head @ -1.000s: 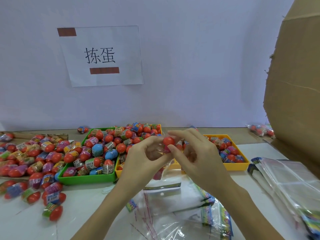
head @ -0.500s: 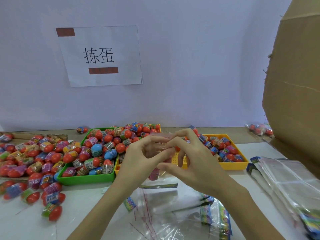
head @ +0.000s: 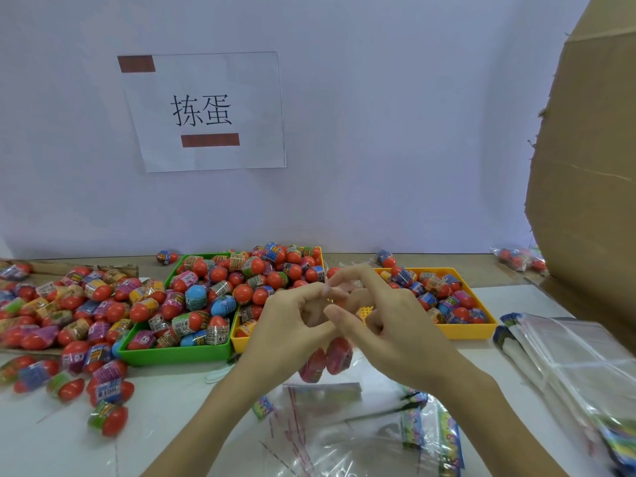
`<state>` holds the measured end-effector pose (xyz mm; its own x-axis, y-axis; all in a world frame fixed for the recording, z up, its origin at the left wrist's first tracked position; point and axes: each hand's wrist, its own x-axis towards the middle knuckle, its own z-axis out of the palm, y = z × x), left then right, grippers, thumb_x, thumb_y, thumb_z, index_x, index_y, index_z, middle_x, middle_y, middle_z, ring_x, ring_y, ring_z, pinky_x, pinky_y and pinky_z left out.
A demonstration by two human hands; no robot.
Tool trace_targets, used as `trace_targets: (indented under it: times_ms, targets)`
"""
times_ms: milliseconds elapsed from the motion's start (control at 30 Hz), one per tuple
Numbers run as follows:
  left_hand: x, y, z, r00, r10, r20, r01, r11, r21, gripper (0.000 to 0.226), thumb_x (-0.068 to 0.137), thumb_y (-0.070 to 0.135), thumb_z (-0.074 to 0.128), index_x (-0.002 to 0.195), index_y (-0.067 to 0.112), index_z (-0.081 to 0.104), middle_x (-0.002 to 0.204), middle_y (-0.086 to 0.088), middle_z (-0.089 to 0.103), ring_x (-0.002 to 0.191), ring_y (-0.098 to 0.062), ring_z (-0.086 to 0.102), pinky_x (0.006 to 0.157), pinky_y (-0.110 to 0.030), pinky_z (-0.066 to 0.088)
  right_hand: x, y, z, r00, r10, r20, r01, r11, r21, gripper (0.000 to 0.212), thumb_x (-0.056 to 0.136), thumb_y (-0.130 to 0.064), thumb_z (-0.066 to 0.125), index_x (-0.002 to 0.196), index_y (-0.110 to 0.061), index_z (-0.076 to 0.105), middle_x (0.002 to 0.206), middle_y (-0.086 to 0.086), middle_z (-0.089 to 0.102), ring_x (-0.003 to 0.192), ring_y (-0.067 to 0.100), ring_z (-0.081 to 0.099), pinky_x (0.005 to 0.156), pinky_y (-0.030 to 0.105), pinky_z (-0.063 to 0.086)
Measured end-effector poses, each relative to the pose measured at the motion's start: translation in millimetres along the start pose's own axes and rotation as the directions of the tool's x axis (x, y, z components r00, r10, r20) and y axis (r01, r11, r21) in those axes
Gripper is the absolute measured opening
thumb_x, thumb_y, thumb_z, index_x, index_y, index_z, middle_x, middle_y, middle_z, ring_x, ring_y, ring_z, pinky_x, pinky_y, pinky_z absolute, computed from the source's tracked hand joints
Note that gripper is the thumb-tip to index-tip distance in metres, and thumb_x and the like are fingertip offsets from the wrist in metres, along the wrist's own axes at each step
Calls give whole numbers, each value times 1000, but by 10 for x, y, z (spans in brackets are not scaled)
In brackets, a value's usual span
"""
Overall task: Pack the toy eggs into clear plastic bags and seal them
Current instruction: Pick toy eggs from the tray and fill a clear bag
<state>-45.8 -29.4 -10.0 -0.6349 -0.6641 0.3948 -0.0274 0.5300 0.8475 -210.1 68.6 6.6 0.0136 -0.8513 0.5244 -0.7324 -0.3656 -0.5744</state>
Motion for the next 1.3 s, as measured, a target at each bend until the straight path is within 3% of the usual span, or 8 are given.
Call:
trace_targets:
  times_ms: [233,300,433,533,867,1033,1200,1300]
  targets:
    - [-23,3,32,1000,18,9,-18,999,35,20,97,17,78,116,24,77,86,2,82,77,-14,79,76,-31,65,-15,-38,-70,986,97,137,-111,989,101,32,103,-60,52,131,-49,41,81,-3,78,61,29,70,62,51,54]
    - [-31,12,48,1000,-2,29,2,1000,4,22,97,19,78,118,25,76,84,1,81,76,-19,79,78,-38,66,-18,-44,-100,981,107,159,-125,987,105,38,103,-60,51,138,-50,38,81,-8,79,63,28,71,65,48,57]
    - [-19,47,70,1000,-26,-13,24,995,-95,24,91,32,80,113,21,78,92,3,83,83,-18,81,75,-32,66,4,-14,-132,997,70,-16,-68,990,125,33,107,-37,57,139,-37,48,83,-6,77,44,20,61,42,30,50]
    - [5,48,34,996,-86,-24,78,972,-220,31,86,30,84,112,14,78,98,-3,83,88,-24,82,75,-36,67,19,16,-139,991,85,-102,-69,985,156,37,106,-19,63,138,-33,52,90,-5,73,46,22,60,44,38,51]
    - [24,58,12,971,-210,115,237,911,-338,32,90,36,82,120,26,75,109,-4,82,100,-21,80,83,-24,62,50,110,-42,984,127,-121,-102,976,195,33,104,-16,64,132,-34,59,91,-7,69,48,12,57,48,17,40]
    - [25,13,64,947,-261,186,317,848,-426,31,91,36,83,122,35,75,119,-6,79,112,-26,76,97,-41,62,35,138,-1,979,183,-85,-153,949,276,26,107,-16,59,125,-34,64,89,-2,70,55,18,66,51,42,57]
    - [27,-9,48,932,-255,256,340,862,-377,45,83,33,92,122,44,71,121,1,79,112,-21,77,91,-25,61,52,187,-5,975,200,-96,-160,936,315,28,110,-10,50,122,-29,67,77,0,62,49,14,51,49,32,44]
    - [21,-73,66,923,-286,257,362,873,-328,58,81,28,94,131,34,64,119,-1,80,110,-22,77,94,-33,63,57,198,-13,980,174,-97,-124,916,382,28,110,-6,48,121,-23,68,77,5,61,47,17,50,49,32,45]
